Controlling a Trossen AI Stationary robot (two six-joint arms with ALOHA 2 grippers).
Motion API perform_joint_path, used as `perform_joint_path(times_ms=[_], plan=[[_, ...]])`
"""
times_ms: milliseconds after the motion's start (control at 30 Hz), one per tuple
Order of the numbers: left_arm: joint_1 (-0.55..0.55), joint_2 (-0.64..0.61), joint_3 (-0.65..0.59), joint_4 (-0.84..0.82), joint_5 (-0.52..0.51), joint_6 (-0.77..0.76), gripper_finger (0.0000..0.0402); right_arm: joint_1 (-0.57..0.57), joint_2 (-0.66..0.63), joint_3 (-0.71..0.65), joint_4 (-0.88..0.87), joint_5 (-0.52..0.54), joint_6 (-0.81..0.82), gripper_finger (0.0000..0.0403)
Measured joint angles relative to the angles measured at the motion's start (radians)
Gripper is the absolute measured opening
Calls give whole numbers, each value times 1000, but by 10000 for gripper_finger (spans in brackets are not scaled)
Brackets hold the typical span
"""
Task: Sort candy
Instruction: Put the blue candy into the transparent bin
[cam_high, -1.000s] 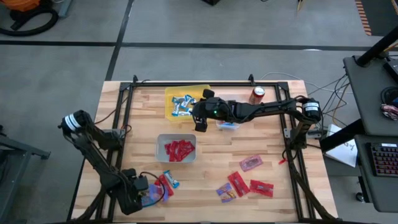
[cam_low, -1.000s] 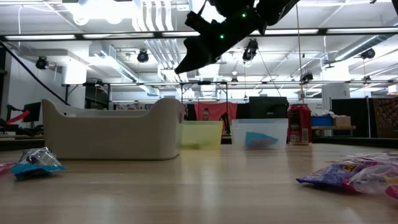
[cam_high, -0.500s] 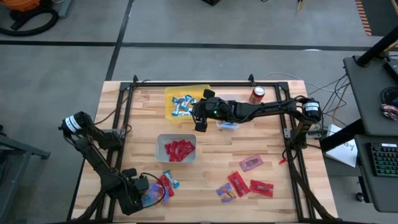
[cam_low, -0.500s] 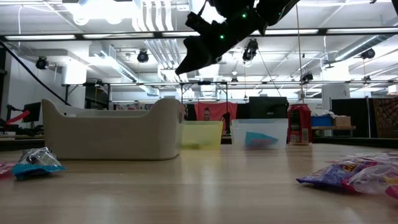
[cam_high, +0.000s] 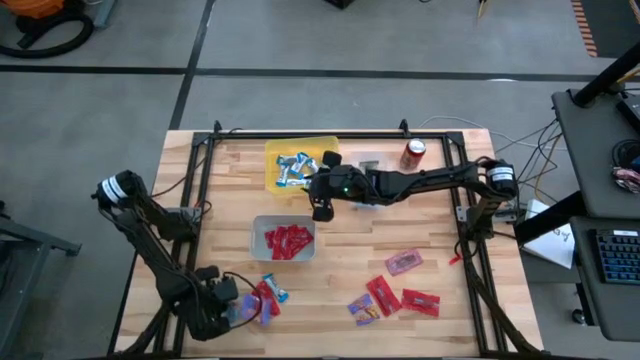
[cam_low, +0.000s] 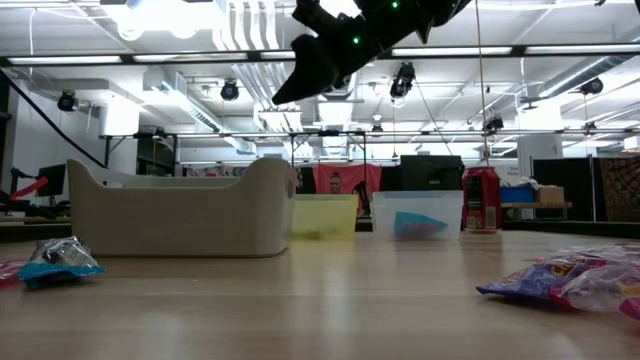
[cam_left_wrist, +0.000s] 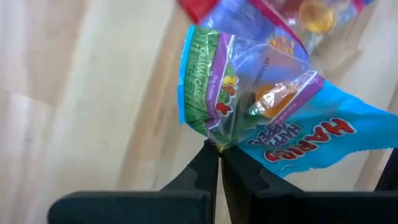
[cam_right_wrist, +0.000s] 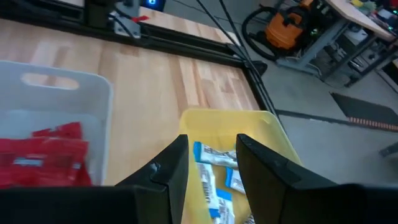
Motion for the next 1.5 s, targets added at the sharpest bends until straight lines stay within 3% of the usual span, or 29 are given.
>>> perform_joint_path(times_ms=[167,300,433,567,667,767,900,967,1200,1500], plan=[[0,-72,0,-30,-84,7,0,36,-8,1,-28,-34,-18,123],[7,-138,7,-36,-207,51,0,68,-5,1,-28,-214,-21,128],[42,-203,37,-75,-371,152,0,109,11,1,11,-364,-41,132],[112,-255,69,-91,-615,297,0,149,28,1,108,-367,-27,131],[187,-281,91,-88,-790,389,0,168,30,1,172,-315,22,127],[268,-289,107,-91,-915,438,0,191,28,2,181,-159,62,125],[389,-281,119,-95,-972,490,0,224,28,2,197,87,117,125],[450,-269,119,-98,-975,505,0,233,26,2,201,142,139,124],[580,-198,119,-88,-967,516,0,242,25,2,245,158,206,127],[593,-104,119,13,-981,526,0,236,30,2,327,160,242,142]])
